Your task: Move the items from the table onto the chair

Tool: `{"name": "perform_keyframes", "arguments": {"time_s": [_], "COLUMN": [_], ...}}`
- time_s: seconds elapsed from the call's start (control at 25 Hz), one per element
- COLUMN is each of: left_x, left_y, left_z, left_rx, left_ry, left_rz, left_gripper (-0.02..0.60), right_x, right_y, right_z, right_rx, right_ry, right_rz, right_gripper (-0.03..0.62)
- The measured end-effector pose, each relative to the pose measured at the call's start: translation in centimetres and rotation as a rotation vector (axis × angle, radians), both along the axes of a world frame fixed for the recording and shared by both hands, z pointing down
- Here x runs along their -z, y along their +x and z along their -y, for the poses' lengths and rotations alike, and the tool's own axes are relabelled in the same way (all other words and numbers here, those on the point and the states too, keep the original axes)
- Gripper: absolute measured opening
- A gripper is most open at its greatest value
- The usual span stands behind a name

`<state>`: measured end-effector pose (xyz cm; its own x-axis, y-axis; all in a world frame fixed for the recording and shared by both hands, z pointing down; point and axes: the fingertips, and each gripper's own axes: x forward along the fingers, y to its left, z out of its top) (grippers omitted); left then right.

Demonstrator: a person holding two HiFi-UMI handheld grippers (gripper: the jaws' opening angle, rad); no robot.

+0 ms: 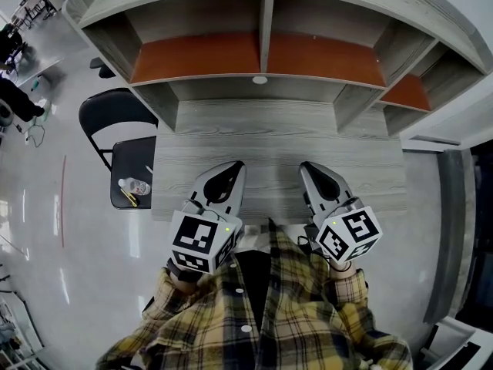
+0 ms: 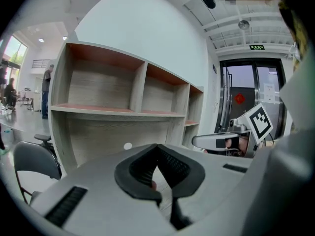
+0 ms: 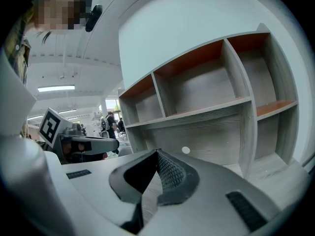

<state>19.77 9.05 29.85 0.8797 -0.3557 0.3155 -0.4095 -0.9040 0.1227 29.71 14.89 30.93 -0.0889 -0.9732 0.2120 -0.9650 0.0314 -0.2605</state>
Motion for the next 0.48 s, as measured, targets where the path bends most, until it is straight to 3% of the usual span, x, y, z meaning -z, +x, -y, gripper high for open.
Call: {"name": "perform_keyframes", "arguments": {"time_s": [0.48], "left_x": [0.15], "left_y": [0.95], "left_z": [-0.40], "left_rx": [-0.027], "left_ry": [0.015], "left_rz": [0.018], "left_gripper": [0.004], "right_x": [-0.33], "right_y": [-0.37], "right_z": [-0.28], "right_rx": [0.022], "right_ry": [-0.006], "right_rz": [0.009], "right_gripper": [0.017]}}
